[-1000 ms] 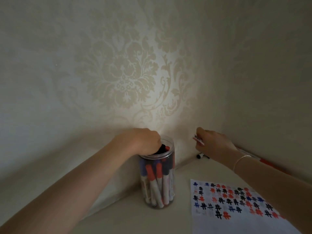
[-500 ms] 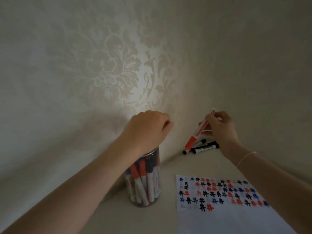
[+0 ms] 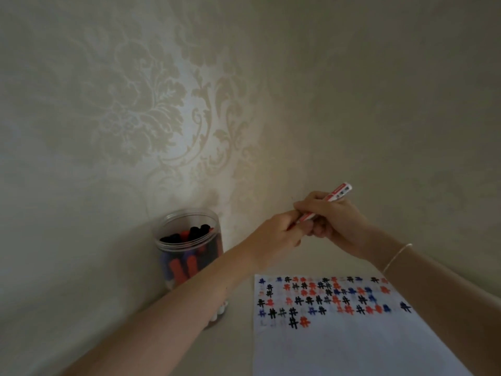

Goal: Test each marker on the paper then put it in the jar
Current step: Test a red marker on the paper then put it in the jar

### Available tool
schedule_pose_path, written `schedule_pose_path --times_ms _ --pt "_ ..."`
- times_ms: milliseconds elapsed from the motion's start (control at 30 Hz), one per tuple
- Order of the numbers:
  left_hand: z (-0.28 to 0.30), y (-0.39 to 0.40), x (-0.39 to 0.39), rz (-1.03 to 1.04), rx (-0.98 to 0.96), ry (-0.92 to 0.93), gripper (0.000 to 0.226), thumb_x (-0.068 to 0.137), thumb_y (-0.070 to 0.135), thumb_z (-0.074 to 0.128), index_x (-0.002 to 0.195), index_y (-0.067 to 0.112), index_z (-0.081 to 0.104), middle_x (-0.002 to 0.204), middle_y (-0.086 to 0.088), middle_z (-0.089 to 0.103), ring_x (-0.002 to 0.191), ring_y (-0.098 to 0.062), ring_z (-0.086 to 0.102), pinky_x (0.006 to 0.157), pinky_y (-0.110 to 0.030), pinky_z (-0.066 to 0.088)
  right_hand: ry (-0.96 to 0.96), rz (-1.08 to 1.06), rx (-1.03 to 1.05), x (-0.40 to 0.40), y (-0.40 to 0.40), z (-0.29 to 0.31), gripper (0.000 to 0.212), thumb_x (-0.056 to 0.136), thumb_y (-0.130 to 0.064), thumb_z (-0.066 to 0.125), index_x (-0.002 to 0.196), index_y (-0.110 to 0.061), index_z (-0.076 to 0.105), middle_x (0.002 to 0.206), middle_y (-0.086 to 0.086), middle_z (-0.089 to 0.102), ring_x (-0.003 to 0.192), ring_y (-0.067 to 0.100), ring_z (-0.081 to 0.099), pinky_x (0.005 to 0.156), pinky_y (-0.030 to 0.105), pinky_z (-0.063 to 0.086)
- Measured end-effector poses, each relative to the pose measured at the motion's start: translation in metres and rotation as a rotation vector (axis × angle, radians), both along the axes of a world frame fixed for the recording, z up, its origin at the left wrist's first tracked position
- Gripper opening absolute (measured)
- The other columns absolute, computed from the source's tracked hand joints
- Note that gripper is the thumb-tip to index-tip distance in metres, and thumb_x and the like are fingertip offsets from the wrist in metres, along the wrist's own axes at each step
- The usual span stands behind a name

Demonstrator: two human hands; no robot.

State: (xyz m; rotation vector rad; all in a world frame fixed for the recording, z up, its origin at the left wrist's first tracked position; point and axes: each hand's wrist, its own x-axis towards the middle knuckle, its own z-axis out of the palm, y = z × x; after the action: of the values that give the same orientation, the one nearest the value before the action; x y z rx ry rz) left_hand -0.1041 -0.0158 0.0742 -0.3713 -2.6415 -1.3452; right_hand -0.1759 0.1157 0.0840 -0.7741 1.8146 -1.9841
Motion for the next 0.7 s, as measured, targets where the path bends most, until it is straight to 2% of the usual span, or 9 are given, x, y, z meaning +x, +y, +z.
schedule_pose_path --times_ms 100,167,233,300,367,433,500,600,700 --pt "-0.004 0.001 0.006 -0.088 0.176 -0.061 0.025 0.103 0.02 0.038 0.102 0.003 0.057 0.047 0.013 0.044 0.036 -0.001 0.032 0.04 -0.009 0.027 -0.023 0.051 0.002 0.0 0.007 -0.001 0.021 0.087 -0.003 0.059 0.067 -0.004 0.054 0.056 0.011 0.056 0.04 0.014 0.048 0.038 0.02 0.041" --pt "-0.008 0.003 0.007 -0.1 0.134 -0.076 0.024 0.103 0.023 0.037 0.105 0.008 0.056 0.045 0.017 0.049 0.037 -0.001 0.035 0.042 -0.009 0.028 -0.017 0.05 0.011 0.001 0.012 -0.004 0.017 0.087 -0.002 0.059 0.07 -0.002 0.055 0.058 0.012 0.059 0.041 0.016 0.049 0.039 0.021 0.043" --pt "-0.021 0.003 -0.002 -0.047 -0.048 -0.074 0.026 0.102 0.037 0.036 0.115 0.019 0.05 0.065 0.022 0.058 0.054 0.003 0.049 0.055 -0.013 0.041 0.018 -0.058 0.018 0.001 0.016 -0.01 0.015 0.086 -0.002 0.061 0.072 -0.001 0.056 0.06 0.014 0.061 0.042 0.018 0.05 0.04 0.022 0.043" --pt "-0.045 -0.002 -0.017 0.08 -0.23 -0.072 0.039 0.1 0.048 0.032 0.133 0.028 0.039 0.084 0.01 0.061 0.073 -0.011 0.059 0.065 -0.028 0.048 0.079 -0.27 0.02 -0.002 0.022 -0.019 0.016 0.086 -0.005 0.063 0.073 -0.001 0.056 0.061 0.014 0.063 0.043 0.019 0.051 0.042 0.025 0.045" --pt "-0.074 -0.008 -0.033 0.187 -0.368 -0.025 0.041 0.103 0.037 0.029 0.143 0.029 0.03 0.091 0.001 0.06 0.084 -0.021 0.06 0.066 -0.03 0.045 0.071 -0.431 0.031 -0.007 0.03 -0.029 0.018 0.089 -0.014 0.064 0.077 -0.003 0.056 0.068 0.015 0.066 0.05 0.021 0.058 0.049 0.029 0.052" --pt "-0.098 -0.01 -0.042 0.237 -0.473 -0.008 0.043 0.104 0.024 0.027 0.147 0.03 0.027 0.13 -0.005 0.051 0.124 -0.026 0.045 0.096 -0.035 0.041 -0.047 -0.451 0.033 -0.009 0.039 -0.042 0.015 0.092 -0.018 0.06 0.089 -0.003 0.059 0.082 0.019 0.068 0.065 0.024 0.064 0.062 0.034 0.059" --pt "-0.115 -0.009 -0.043 0.237 -0.481 -0.026 0.044 0.104 0.019 0.029 0.146 0.033 0.032 0.159 0.0 0.012 0.145 -0.022 0.012 0.118 -0.038 0.017 -0.131 -0.404 0.056 -0.006 0.047 -0.058 0.015 0.092 -0.016 0.06 0.097 -0.002 0.062 0.094 0.021 0.067 0.08 0.029 0.067 0.074 0.036 0.059" --pt "-0.128 -0.008 -0.042 0.246 -0.486 0.055 0.041 0.103 0.018 0.036 0.139 0.032 0.046 0.161 0.0 -0.005 0.147 -0.019 -0.005 0.12 -0.036 0.002 -0.146 -0.39 0.104 0.007 0.053 -0.077 0.012 0.081 -0.003 0.07 0.085 -0.001 0.058 0.083 0.018 0.066 0.071 0.025 0.064 0.068 0.032 0.057" --pt "-0.132 -0.008 -0.034 0.193 -0.507 0.189 0.038 0.101 0.017 0.041 0.136 0.026 0.052 0.159 0.0 0.014 0.147 -0.016 0.006 0.12 -0.035 0.006 -0.149 -0.416 0.122 0.022 0.049 -0.094 0.025 0.08 -0.005 0.072 0.069 -0.006 0.05 0.062 0.01 0.055 0.049 0.017 0.05 0.048 0.026 0.043"
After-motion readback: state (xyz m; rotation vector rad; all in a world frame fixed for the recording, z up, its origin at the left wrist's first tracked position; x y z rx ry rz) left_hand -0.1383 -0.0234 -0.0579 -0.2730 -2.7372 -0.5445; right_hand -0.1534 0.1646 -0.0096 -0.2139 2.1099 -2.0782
